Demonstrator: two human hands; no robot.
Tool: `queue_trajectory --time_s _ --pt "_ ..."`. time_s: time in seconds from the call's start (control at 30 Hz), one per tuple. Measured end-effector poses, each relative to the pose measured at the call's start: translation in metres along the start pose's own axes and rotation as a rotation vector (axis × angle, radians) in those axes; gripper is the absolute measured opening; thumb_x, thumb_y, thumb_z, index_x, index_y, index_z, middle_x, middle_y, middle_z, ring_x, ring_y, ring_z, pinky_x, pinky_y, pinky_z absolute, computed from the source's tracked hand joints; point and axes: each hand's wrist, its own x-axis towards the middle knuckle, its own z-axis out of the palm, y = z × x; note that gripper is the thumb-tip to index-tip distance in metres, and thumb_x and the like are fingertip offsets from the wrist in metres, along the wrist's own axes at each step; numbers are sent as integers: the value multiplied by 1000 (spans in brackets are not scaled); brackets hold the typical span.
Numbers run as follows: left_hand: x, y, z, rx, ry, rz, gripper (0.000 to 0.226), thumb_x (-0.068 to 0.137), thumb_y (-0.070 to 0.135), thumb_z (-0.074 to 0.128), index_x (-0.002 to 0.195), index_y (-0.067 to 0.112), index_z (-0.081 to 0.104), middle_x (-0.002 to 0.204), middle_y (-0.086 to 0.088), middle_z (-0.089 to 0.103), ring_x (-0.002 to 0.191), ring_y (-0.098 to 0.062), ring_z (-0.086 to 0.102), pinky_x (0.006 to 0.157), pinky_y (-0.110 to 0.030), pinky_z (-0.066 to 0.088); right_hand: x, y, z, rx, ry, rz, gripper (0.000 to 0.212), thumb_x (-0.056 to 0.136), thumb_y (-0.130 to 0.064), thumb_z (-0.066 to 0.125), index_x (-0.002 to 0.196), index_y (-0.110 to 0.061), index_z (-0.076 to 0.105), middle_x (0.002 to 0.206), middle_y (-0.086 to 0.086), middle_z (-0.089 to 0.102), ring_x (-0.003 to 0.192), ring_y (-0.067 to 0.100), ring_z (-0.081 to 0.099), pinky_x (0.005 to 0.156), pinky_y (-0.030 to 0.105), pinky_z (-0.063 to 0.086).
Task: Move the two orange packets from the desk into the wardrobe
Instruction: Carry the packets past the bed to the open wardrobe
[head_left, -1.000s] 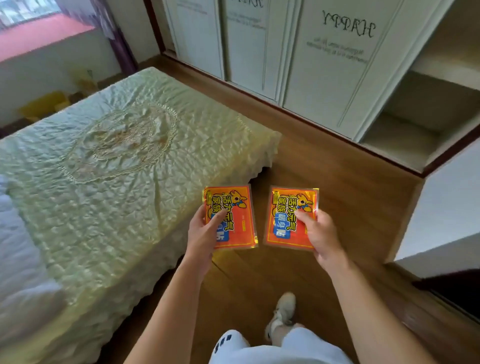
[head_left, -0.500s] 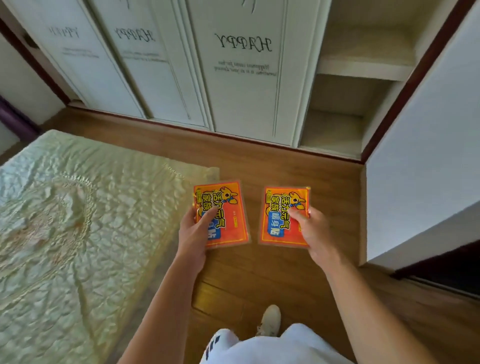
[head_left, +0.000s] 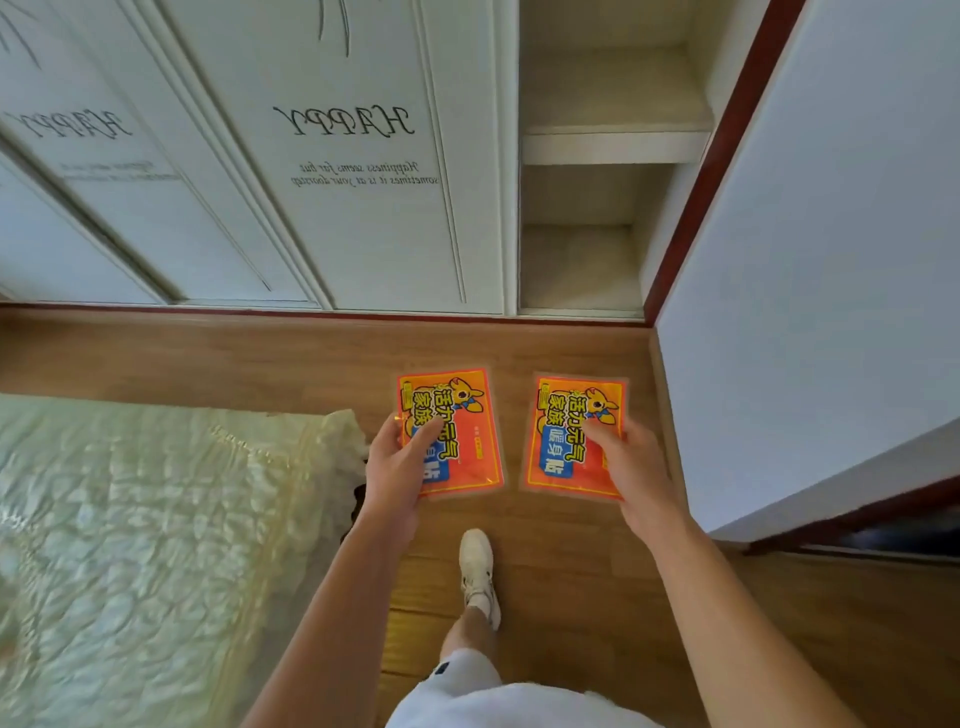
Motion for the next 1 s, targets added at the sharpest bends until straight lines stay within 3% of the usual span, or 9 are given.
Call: queue_trajectory --time_s 0.37,0.53,0.73,0.83,1.0 --pt "191 77 106 48 -114 -41 24 85 23 71 108 21 63 100 -5 77 90 -27 74 84 -53 57 182 -95 11 31 166 32 4 93 -29 62 97 -31 63 99 -2 73 90 19 71 81 39 57" --pt "267 127 163 71 -174 -4 15 87 21 69 101 23 65 92 -1 77 79 -19 75 62 -32 60 257 -148 9 35 234 9 8 93 -31 62 101 -31 64 98 -5 74 88 18 72 73 35 57" --pt "330 150 225 89 -232 -44 12 88 17 66 97 25 66 85 3 78 78 -18 75 66 -35 59 316 -176 -9 60 278 -1 27 94 -32 60 120 -27 60 107 -3 72 89 16 71 62 27 53" --pt "356 152 260 94 -256 -57 12 88 15 65 97 24 65 83 3 78 75 -17 75 60 -31 58 351 -183 -25 62 300 2 31 94 -33 60 124 -25 59 111 0 72 93 19 71 69 31 56" --pt "410 157 337 120 -270 -66 12 87 14 66 95 22 68 93 -6 77 81 -24 74 72 -40 59 427 -204 -66 127 315 29 22 92 -30 62 114 -24 65 106 2 74 94 24 72 88 47 58"
